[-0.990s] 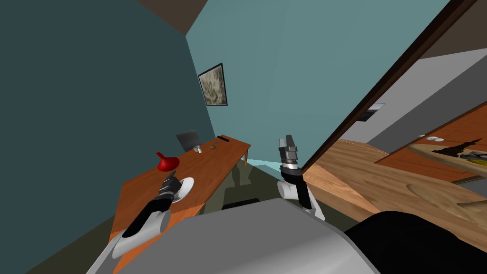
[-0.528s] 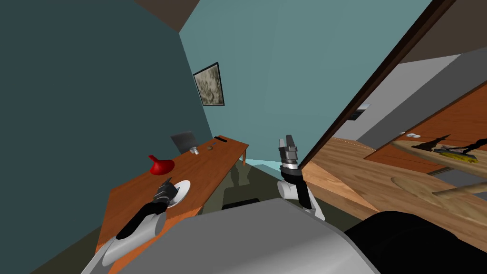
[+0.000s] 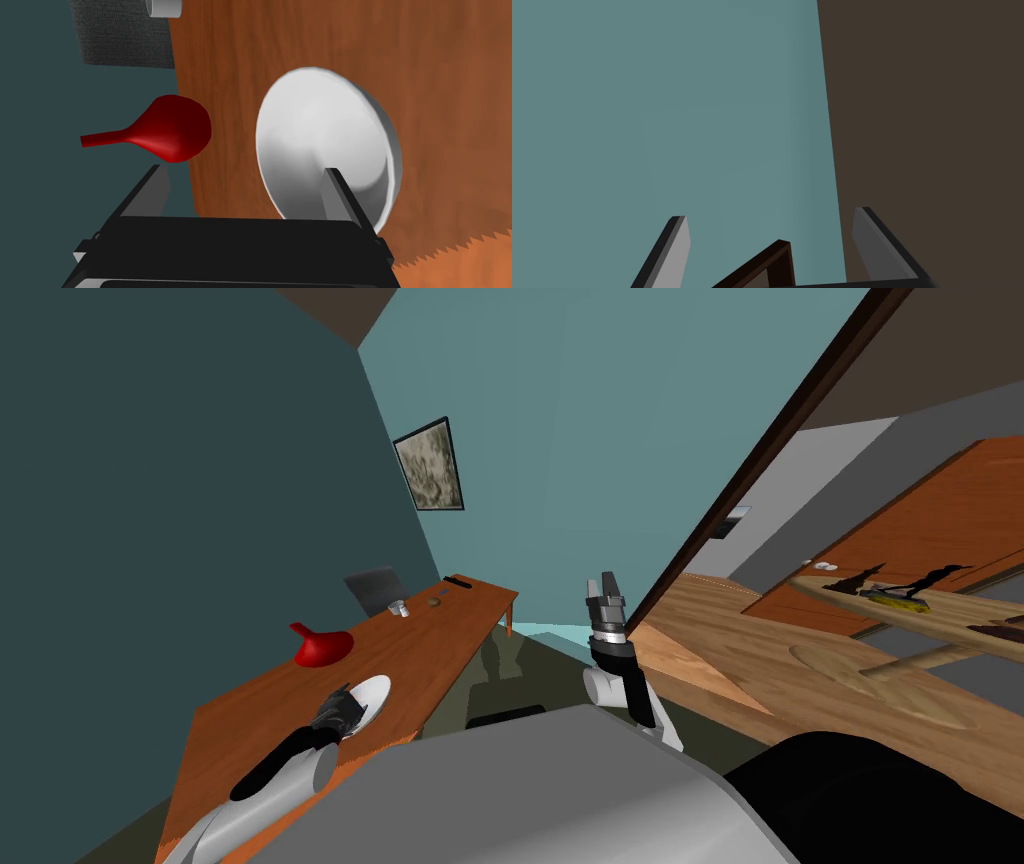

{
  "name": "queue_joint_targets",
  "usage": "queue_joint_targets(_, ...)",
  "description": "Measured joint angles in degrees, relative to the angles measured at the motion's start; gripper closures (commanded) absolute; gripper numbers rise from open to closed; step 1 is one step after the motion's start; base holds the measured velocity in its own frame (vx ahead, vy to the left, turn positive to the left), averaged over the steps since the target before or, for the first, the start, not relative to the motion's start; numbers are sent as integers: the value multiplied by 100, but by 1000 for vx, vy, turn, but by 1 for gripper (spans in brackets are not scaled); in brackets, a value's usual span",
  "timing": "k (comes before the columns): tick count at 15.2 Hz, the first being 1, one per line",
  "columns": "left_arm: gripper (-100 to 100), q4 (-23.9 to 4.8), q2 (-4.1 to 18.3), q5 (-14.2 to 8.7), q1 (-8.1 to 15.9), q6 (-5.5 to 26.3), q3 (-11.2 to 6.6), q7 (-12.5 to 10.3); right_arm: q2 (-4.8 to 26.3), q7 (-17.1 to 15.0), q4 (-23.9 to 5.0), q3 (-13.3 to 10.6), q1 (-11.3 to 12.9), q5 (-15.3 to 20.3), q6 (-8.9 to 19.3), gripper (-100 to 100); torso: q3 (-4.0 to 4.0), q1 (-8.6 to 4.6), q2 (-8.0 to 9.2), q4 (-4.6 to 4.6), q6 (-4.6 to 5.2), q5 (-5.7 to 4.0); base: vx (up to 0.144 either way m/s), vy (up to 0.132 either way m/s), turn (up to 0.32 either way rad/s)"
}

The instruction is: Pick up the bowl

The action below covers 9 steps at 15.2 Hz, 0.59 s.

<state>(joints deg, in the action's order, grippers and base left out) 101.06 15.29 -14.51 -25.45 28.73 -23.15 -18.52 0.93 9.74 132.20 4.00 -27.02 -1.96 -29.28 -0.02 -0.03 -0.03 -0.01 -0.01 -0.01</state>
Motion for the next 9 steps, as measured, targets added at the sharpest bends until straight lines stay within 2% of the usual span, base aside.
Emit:
queue_joint_targets(3, -100, -26, -38, -58, -25, 311, -113, -43, 0, 0, 0, 0, 0, 0, 0, 0, 1, 1, 1, 0, 0, 0, 10, -4, -79)
queue_joint_targets(9, -100, -313, -30, -244, 19, 902, -357, -123, 0, 0, 0, 0, 0, 0, 0, 0, -1, 3, -2, 0, 2, 1, 14, -2, -86)
